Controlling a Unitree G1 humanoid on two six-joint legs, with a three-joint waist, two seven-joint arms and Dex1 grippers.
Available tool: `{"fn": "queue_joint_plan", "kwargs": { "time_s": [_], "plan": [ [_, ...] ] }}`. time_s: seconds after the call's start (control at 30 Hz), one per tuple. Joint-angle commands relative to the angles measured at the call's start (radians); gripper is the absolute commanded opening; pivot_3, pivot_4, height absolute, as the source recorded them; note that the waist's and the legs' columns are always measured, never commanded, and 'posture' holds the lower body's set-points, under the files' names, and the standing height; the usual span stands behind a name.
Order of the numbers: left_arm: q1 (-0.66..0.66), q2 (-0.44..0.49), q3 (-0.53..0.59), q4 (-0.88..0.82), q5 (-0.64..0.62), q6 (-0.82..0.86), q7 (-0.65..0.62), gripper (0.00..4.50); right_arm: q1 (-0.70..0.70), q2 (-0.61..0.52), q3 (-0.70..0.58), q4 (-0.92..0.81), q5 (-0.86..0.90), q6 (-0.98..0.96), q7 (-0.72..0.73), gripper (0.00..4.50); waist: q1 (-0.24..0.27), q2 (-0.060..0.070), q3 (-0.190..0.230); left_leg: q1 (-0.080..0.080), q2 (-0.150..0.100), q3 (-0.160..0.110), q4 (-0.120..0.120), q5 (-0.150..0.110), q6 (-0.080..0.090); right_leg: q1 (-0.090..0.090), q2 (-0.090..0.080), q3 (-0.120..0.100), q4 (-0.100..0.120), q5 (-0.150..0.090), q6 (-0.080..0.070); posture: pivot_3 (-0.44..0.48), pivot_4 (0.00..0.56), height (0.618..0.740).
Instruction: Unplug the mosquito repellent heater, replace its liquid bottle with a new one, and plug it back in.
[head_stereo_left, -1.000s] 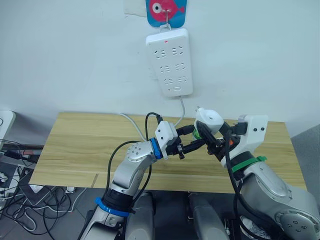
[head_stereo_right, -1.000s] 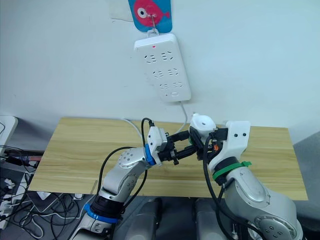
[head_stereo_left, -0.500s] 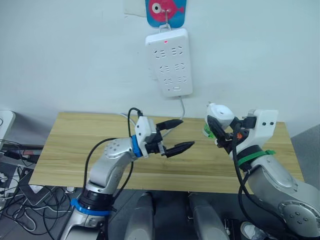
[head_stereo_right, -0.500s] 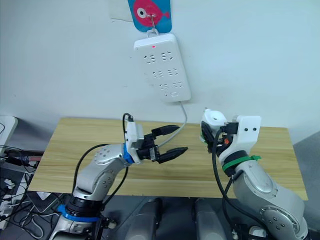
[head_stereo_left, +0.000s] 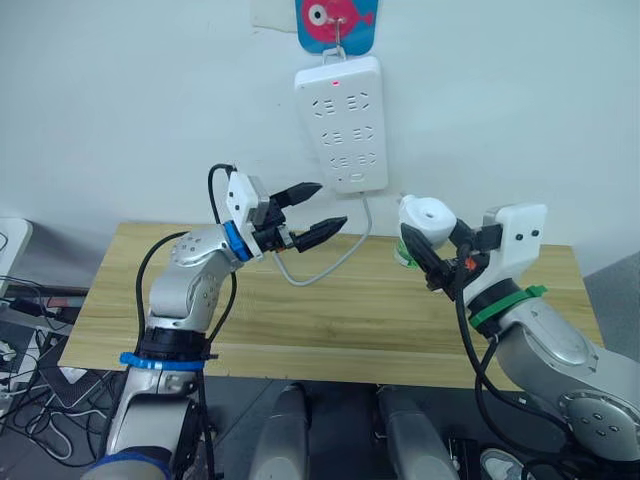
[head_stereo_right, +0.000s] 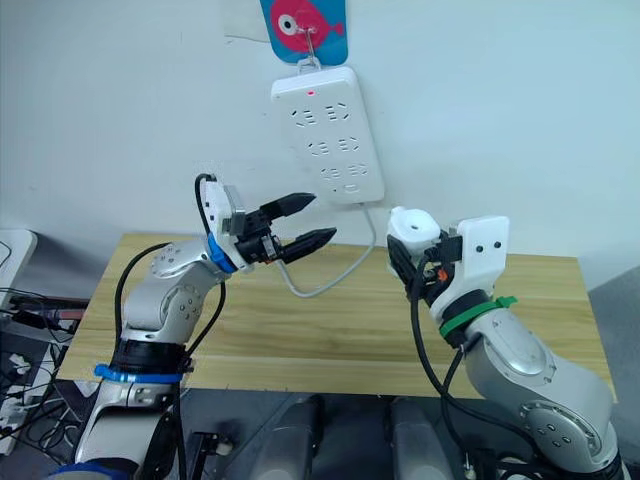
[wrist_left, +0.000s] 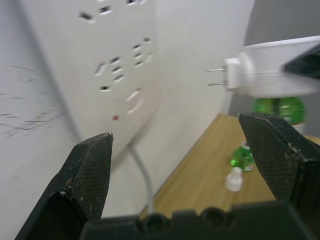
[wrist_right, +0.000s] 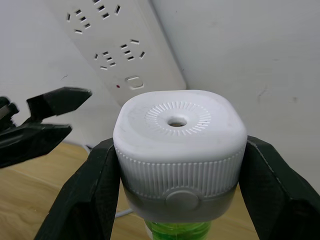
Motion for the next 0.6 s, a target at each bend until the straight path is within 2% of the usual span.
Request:
{"fn": "queue_joint_plan", "kwargs": {
  "time_s": [0.03, 0.27, 0.47, 0.6],
  "plan": [
    [-0.073, 0.006, 0.029, 0.091, 0.025, -0.088, -0.031, 4.5, -0.005, 0.002, -0.024, -0.056, 0.004, 0.002, 0.011, 2.93, 0.001, 0.0, 0.0, 0.0, 0.0, 0.0, 0.0, 0.0, 0.0, 0.0, 0.0, 0.0, 0.0, 0.0, 0.0, 0.129, 0.296, 0.74],
    [-0.2, -0.044, 0.02, 0.304, 0.066, -0.221, -0.084, 4.5, -0.033, 0.022, -0.008, -0.08, 0.017, 0.023, -0.007, 2.93, 0.0, 0.0, 0.0, -0.001, 0.0, -0.001, 0.0, 0.0, 0.0, 0.0, 0.0, -0.002, 0.0, 0.0, 0.0, 0.123, 0.291, 0.74],
    [-0.311, -0.079, 0.025, 0.488, 0.096, -0.314, -0.143, 4.5, -0.033, 0.036, -0.01, -0.09, 0.018, 0.039, -0.022, 2.93, 0.006, 0.0, 0.0, -0.001, -0.001, -0.002, 0.001, 0.001, 0.0, 0.0, 0.0, -0.004, 0.001, 0.0, 0.0, 0.104, 0.265, 0.74],
    [-0.356, -0.09, 0.033, 0.556, 0.1, -0.338, -0.186, 4.5, -0.032, 0.041, -0.016, -0.097, 0.019, 0.046, -0.029, 2.93, 0.014, -0.001, 0.0, -0.003, -0.001, 0.002, 0.001, 0.004, 0.003, 0.001, -0.001, -0.006, 0.001, 0.0, 0.0, 0.1, 0.259, 0.74]
  ]
}}
